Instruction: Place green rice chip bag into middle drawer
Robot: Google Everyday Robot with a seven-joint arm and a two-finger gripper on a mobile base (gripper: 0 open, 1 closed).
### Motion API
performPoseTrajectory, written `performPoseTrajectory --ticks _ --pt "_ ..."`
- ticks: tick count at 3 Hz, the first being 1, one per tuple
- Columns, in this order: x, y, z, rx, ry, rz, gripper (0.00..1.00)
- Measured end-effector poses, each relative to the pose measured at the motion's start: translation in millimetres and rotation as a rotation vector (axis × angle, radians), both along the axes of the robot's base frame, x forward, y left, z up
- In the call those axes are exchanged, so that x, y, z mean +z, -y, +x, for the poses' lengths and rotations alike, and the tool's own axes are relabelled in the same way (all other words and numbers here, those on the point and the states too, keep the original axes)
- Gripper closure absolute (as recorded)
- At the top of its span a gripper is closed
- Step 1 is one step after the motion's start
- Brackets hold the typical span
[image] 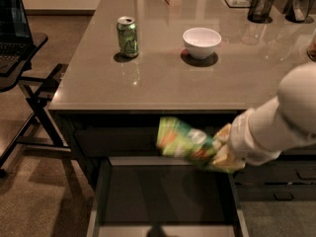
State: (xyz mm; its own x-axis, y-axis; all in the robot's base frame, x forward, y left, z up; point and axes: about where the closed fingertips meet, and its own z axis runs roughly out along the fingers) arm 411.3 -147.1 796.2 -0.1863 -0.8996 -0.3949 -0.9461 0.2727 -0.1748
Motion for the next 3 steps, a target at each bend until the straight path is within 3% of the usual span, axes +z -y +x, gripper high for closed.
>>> performPoseTrajectory --ticks 1,3 --pt "-78.3 17.8 -16.9 -0.057 -0.070 0.009 1.00" --pt "-80.7 16.2 -17.2 -0.057 -0.079 0.011 1.00"
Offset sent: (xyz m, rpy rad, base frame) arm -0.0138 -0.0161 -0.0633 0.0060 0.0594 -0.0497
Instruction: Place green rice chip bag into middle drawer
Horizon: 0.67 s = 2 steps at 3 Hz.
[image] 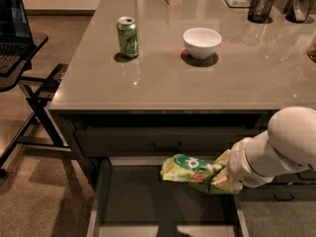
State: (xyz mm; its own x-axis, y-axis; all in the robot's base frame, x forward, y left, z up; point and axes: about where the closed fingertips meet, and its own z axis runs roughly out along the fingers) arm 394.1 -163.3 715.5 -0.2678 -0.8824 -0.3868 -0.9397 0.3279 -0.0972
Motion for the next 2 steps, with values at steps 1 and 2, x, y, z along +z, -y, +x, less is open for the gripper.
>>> performPoseTrajectory --ticks 1,2 --pt "-35 -2 -2 -0.027 -0.023 0.037 1.00" --pt "-90 3 -9 -0.072 -0.019 0.076 1.00"
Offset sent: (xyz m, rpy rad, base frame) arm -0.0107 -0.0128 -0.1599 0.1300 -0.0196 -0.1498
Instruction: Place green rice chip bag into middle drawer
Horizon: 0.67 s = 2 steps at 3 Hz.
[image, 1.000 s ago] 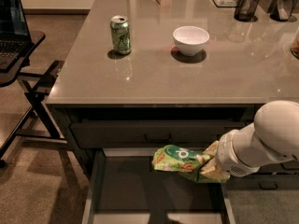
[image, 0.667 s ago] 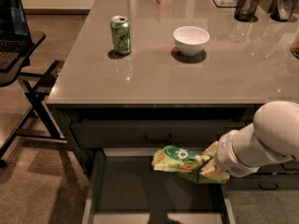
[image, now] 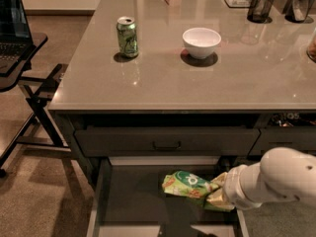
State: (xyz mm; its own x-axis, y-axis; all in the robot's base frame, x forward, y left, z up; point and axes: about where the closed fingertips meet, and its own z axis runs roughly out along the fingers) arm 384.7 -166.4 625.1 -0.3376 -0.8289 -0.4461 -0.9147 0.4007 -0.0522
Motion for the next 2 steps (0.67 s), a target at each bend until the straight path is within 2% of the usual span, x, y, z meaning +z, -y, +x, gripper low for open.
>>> performPoseTrajectory --ticks 1,2 --pt "-50 11 -3 -0.066 0.009 0.005 1.00" --pt "-88 19 13 -0.118 0.005 0.005 1.00"
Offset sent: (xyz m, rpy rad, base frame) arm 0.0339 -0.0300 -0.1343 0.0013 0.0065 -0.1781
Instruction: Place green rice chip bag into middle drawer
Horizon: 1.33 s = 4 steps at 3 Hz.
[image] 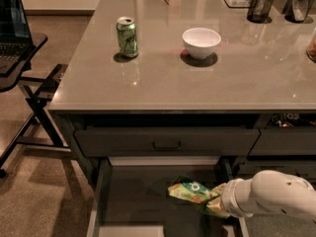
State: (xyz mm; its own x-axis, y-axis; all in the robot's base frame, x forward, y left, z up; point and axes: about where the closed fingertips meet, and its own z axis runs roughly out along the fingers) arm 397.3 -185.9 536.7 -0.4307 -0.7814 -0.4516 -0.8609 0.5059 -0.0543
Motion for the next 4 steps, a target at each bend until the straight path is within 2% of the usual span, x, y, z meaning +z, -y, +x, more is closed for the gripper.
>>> performPoseTrajectory --ticks 1,2,3,4 --pt "0 0 0 0.000 0.000 0.000 1.00" --pt "1 -3 2 0.021 0.030 0.048 1.00" --pt "-2 -20 16 0.049 0.124 0.185 1.00" --pt "-16 -33 23 0.099 0.175 0.210 1.00"
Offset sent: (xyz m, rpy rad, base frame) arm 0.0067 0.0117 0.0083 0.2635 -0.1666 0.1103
